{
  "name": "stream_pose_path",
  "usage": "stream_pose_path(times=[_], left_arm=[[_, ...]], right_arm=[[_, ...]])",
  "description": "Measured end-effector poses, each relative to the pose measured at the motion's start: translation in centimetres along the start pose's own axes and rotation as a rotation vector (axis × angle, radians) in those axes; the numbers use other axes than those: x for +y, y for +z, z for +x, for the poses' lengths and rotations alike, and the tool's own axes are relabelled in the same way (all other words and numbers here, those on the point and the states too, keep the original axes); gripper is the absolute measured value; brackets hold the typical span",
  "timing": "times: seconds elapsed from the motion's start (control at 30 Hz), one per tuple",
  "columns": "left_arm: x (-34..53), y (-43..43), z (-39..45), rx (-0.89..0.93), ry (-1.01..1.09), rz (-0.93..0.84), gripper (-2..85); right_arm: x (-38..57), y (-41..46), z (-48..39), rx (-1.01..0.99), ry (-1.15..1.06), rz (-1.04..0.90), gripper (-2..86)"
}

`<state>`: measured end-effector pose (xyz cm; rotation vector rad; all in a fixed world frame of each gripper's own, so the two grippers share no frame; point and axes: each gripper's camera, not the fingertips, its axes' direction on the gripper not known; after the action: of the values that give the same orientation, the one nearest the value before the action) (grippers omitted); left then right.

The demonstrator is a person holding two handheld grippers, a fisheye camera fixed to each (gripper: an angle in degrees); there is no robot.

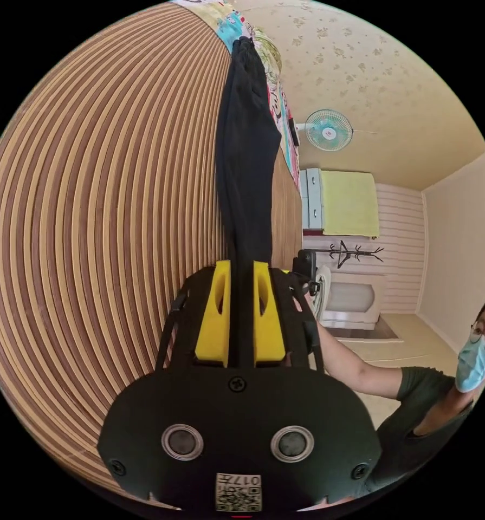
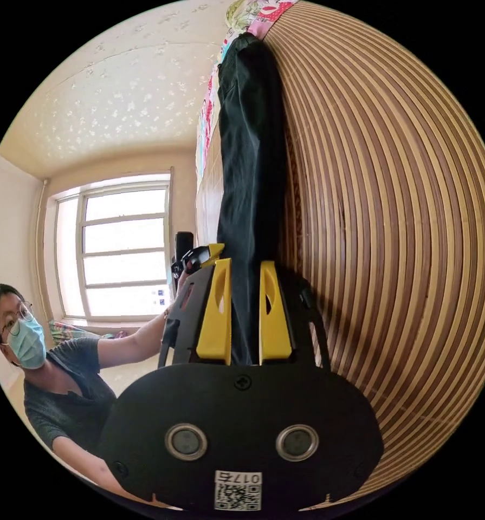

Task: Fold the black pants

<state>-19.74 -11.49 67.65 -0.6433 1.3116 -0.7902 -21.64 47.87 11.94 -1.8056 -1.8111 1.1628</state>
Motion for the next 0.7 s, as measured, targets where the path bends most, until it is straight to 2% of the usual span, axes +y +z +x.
stream_pose_path(times=[0.13, 0.3, 0.43, 0.6, 0.7], left_arm=[[2.8, -1.4, 1.0, 0.253, 0.042, 0.07, 3.8], [6.7, -2.8, 7.0, 0.38, 0.225, 0.119, 7.2], [8.5, -2.7, 12.8, 0.196, 0.284, 0.158, 4.6], [11.0, -3.5, 20.7, 0.274, 0.403, 0.194, 2.4], [14.7, -5.1, 27.6, 0.236, 0.518, 0.217, 2.0]], right_arm=[[2.4, -2.3, 0.0, -0.222, -0.074, 0.115, 3.1], [6.3, -5.8, -3.7, -0.344, -0.182, 0.256, 2.6], [7.3, -7.9, -8.3, -0.306, -0.268, 0.267, 2.2], [9.0, -10.9, -15.8, -0.269, -0.412, 0.267, 2.0], [11.4, -12.9, -21.9, -0.26, -0.535, 0.254, 1.9]])
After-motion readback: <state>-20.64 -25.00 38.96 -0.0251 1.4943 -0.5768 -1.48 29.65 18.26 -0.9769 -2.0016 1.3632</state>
